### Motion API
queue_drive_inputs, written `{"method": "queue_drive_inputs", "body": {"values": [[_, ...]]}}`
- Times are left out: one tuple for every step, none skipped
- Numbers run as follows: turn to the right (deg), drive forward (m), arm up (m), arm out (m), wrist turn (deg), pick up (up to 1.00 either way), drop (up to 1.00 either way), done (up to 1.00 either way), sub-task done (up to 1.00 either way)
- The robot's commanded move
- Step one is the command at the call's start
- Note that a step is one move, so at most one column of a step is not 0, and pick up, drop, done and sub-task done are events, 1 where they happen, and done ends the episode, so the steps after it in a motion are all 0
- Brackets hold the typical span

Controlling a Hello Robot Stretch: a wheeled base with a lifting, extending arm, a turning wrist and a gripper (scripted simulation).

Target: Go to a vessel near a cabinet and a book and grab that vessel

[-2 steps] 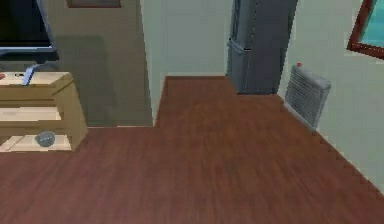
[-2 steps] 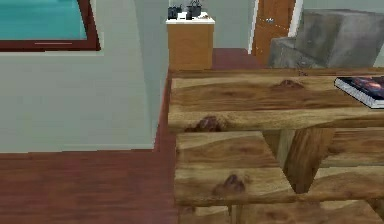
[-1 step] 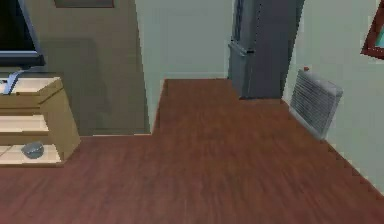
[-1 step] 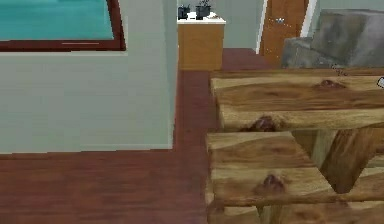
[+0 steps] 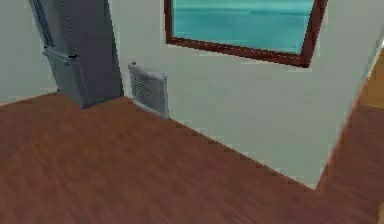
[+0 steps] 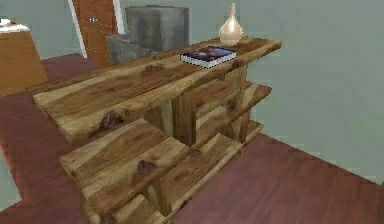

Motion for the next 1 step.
{"method": "queue_drive_inputs", "body": {"values": [[24.0,0.0,0.0,0.0,0.0,0.0,0.0,0.0,0.0]]}}
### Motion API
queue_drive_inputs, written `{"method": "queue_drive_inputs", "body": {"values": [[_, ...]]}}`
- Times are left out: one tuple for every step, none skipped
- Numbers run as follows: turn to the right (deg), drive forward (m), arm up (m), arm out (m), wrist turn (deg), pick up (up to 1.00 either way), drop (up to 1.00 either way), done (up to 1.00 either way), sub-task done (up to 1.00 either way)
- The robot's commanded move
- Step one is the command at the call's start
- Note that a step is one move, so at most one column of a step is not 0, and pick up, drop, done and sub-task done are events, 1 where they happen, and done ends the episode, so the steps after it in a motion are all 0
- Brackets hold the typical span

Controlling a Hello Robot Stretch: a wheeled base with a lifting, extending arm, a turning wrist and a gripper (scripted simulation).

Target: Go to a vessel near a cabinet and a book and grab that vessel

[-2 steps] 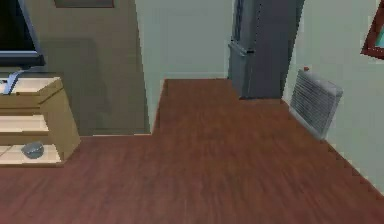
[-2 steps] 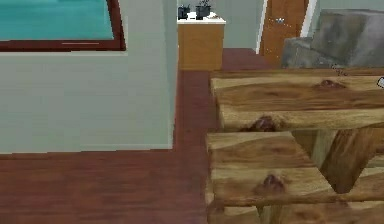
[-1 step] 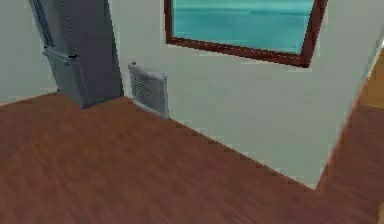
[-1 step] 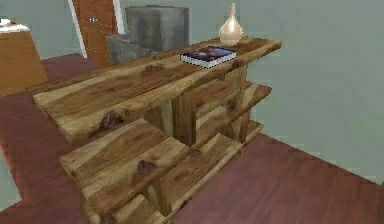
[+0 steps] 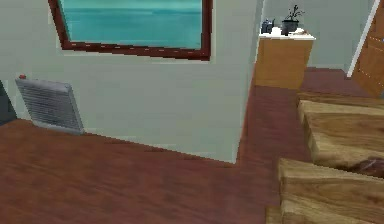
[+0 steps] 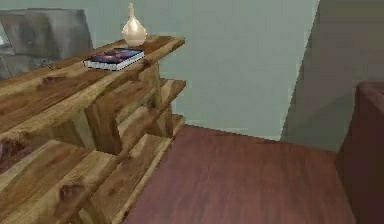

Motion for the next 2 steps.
{"method": "queue_drive_inputs", "body": {"values": [[0.0,0.5,0.0,0.0,0.0,0.0,0.0,0.0,0.0],[24.0,0.0,0.0,0.0,0.0,0.0,0.0,0.0,0.0]]}}
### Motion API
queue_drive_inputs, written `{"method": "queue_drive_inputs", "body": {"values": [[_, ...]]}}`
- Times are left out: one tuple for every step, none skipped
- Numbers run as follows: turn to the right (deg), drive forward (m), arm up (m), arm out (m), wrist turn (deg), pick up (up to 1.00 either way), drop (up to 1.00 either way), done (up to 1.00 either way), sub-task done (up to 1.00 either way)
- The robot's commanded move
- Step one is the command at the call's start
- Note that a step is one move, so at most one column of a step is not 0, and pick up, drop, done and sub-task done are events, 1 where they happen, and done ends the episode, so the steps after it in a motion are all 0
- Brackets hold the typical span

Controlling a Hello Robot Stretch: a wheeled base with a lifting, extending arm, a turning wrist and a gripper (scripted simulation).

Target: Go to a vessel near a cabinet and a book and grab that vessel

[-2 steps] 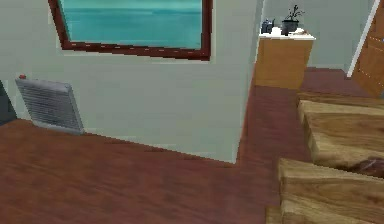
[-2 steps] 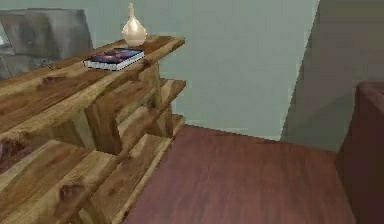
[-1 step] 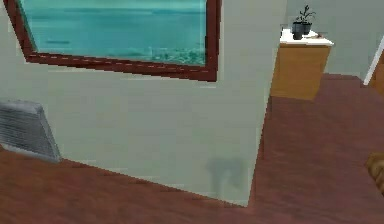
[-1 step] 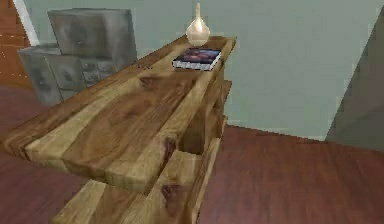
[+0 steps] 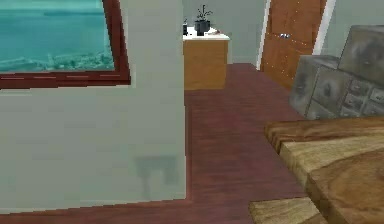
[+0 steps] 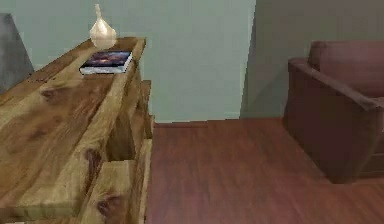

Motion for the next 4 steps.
{"method": "queue_drive_inputs", "body": {"values": [[0.0,0.75,0.0,0.0,0.0,0.0,0.0,0.0,0.0],[36.0,0.0,0.0,0.0,0.0,0.0,0.0,0.0,0.0],[0.0,0.2,0.0,0.0,0.0,0.0,0.0,0.0,0.0],[36.0,0.0,0.0,0.0,0.0,0.0,0.0,0.0,0.0]]}}
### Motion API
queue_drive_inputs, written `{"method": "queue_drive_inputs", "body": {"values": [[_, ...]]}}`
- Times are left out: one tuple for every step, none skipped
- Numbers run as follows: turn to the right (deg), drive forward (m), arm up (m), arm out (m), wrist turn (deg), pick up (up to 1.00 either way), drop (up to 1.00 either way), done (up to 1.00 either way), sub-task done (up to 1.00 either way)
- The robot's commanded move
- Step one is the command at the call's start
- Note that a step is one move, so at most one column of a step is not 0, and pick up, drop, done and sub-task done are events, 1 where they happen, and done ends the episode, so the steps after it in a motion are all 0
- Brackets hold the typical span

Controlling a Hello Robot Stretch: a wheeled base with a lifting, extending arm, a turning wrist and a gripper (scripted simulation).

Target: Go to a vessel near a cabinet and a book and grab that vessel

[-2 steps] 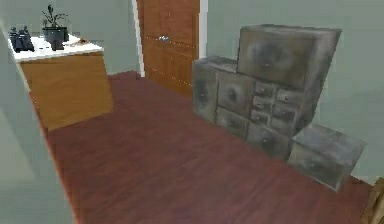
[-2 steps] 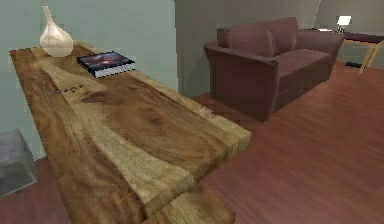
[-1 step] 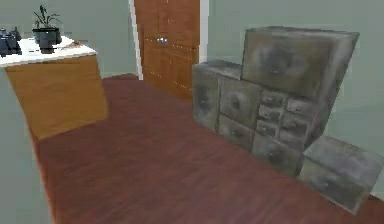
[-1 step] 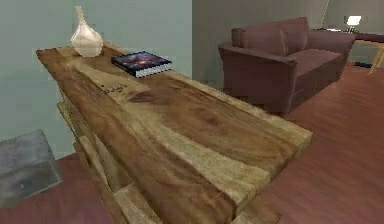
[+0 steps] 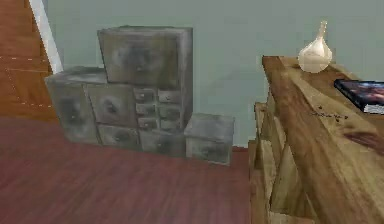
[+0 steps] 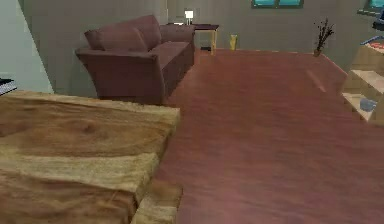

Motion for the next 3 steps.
{"method": "queue_drive_inputs", "body": {"values": [[0.0,0.7,0.0,0.0,0.0,0.0,0.0,0.0,0.0],[9.0,0.0,0.0,0.0,0.0,0.0,0.0,0.0,0.0],[0.0,0.3,0.0,0.0,0.0,0.0,0.0,0.0,0.0]]}}
